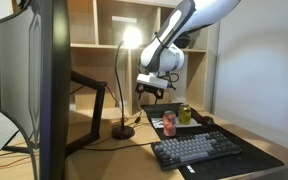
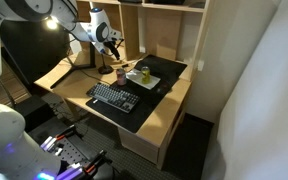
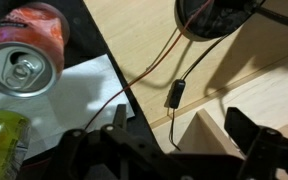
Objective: Turn off the lamp
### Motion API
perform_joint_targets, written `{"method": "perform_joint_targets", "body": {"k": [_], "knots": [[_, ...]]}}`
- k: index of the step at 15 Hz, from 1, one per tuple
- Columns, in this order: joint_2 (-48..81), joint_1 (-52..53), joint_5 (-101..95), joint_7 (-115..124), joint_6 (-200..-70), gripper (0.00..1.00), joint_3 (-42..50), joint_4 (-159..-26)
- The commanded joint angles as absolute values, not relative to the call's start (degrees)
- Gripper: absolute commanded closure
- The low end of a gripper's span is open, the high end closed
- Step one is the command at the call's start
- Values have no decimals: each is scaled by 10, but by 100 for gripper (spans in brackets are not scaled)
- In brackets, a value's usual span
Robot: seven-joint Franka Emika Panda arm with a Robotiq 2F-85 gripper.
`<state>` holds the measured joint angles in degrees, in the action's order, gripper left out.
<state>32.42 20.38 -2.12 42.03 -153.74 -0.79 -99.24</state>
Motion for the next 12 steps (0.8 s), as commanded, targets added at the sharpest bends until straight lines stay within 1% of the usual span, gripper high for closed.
{"method": "perform_joint_targets", "body": {"k": [1,4,5,9,12], "knots": [[381,239,-36,449,-1594,0,22,-949],[415,263,-31,468,-1591,0,42,-915],[390,248,-20,445,-1590,0,26,-947],[396,252,-19,447,-1590,0,28,-941],[432,255,-21,451,-1595,0,34,-915]]}}
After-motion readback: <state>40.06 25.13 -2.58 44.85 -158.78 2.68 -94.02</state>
